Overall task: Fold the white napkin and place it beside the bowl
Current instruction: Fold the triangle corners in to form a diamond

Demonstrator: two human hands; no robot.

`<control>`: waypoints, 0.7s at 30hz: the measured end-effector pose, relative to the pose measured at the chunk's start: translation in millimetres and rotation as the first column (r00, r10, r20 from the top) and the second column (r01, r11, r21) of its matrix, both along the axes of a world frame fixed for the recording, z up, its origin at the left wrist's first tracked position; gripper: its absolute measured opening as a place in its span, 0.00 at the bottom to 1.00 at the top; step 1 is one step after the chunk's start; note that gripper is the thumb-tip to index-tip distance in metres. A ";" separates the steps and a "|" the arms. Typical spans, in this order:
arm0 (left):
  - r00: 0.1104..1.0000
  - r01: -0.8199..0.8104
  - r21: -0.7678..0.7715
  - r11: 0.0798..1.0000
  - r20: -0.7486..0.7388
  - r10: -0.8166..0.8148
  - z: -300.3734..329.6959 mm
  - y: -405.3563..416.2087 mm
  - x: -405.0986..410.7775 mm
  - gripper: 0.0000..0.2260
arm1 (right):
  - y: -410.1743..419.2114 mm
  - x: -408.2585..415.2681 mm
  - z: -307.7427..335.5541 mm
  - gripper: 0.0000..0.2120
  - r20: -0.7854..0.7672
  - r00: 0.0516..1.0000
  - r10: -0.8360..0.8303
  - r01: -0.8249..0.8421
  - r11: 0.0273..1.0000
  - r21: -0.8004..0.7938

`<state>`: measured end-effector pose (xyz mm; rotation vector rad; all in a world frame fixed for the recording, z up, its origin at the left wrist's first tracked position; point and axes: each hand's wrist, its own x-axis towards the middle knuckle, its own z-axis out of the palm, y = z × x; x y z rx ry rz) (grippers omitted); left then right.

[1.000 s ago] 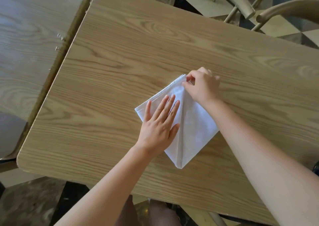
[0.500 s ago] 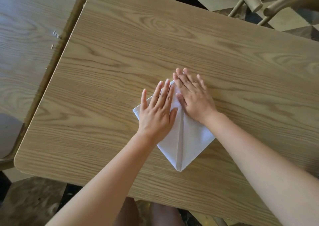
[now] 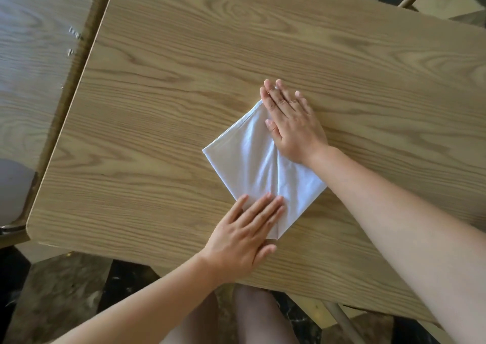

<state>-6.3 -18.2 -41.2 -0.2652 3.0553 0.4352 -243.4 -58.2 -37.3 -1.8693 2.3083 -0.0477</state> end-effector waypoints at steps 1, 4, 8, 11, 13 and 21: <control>0.999 0.037 0.025 0.999 0.009 -0.037 3.1 3.3 5.0 0.29 | 0.3 0.2 0.0 0.28 0.001 1.000 -0.001 0.001 1.000 -0.005; 0.999 -0.004 0.065 0.998 -0.043 0.006 16.5 -5.7 -0.8 0.28 | 0.7 0.2 -1.4 0.28 -0.017 1.000 -0.005 0.005 1.000 -0.020; 0.900 -0.417 -0.019 0.909 -0.149 0.410 17.4 -56.2 -56.6 0.25 | -0.2 0.9 -2.5 0.28 -0.010 1.000 -0.015 0.014 0.999 -0.030; 0.890 -0.457 -0.065 0.887 -0.037 0.455 4.5 -82.0 -75.9 0.27 | 0.6 1.2 -2.2 0.28 -0.006 1.000 -0.021 0.021 0.999 -0.028; 0.889 -0.457 -0.091 0.885 -0.004 0.459 -1.8 -87.6 -70.0 0.28 | 0.5 1.5 -2.2 0.28 -0.009 1.000 -0.019 0.019 1.000 -0.024; 0.873 -0.477 -0.103 0.873 0.057 0.484 0.7 -86.3 -20.5 0.31 | 1.9 2.7 0.3 0.28 0.022 0.999 -0.028 0.027 1.000 0.014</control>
